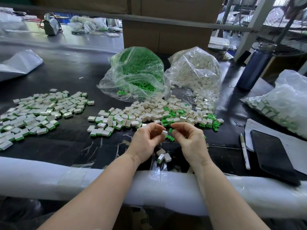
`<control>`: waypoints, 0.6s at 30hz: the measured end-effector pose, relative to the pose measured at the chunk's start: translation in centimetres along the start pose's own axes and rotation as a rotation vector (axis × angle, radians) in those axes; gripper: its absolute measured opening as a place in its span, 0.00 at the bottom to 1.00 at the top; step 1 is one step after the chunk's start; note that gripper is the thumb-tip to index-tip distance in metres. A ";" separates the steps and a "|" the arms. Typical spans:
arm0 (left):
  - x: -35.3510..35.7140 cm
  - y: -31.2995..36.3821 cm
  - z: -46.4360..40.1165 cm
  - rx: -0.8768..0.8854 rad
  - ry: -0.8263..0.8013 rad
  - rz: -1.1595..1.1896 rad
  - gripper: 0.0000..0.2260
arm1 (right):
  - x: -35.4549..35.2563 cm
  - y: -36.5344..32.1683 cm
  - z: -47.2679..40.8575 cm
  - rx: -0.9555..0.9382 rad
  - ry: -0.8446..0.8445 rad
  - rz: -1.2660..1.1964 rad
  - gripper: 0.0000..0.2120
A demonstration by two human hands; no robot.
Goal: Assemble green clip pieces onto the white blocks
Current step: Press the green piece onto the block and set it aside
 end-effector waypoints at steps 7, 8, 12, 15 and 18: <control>0.0 0.1 0.0 0.020 -0.008 0.050 0.07 | 0.1 0.0 -0.1 0.000 -0.010 0.041 0.09; 0.1 0.1 0.0 0.019 -0.008 0.053 0.07 | 0.1 0.0 -0.1 0.004 -0.010 0.043 0.09; -0.1 -0.2 0.0 0.014 0.007 0.152 0.05 | 0.2 0.2 -0.1 0.013 -0.014 0.036 0.10; -0.2 -0.2 -0.1 0.030 0.016 0.201 0.07 | 0.6 0.1 -0.1 0.010 -0.045 0.029 0.10; -0.2 -0.4 -0.1 0.024 0.007 0.215 0.07 | 0.7 0.1 -0.2 0.009 -0.054 0.009 0.11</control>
Point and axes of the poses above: each hand's wrist, its own z-axis away from the middle knuckle, its own x-axis out of the palm, y = z × x, the point moved 10 cm from there along -z, towards the middle knuckle, and after that the axes turned 14 degrees about -y, right-handed, at the moved point
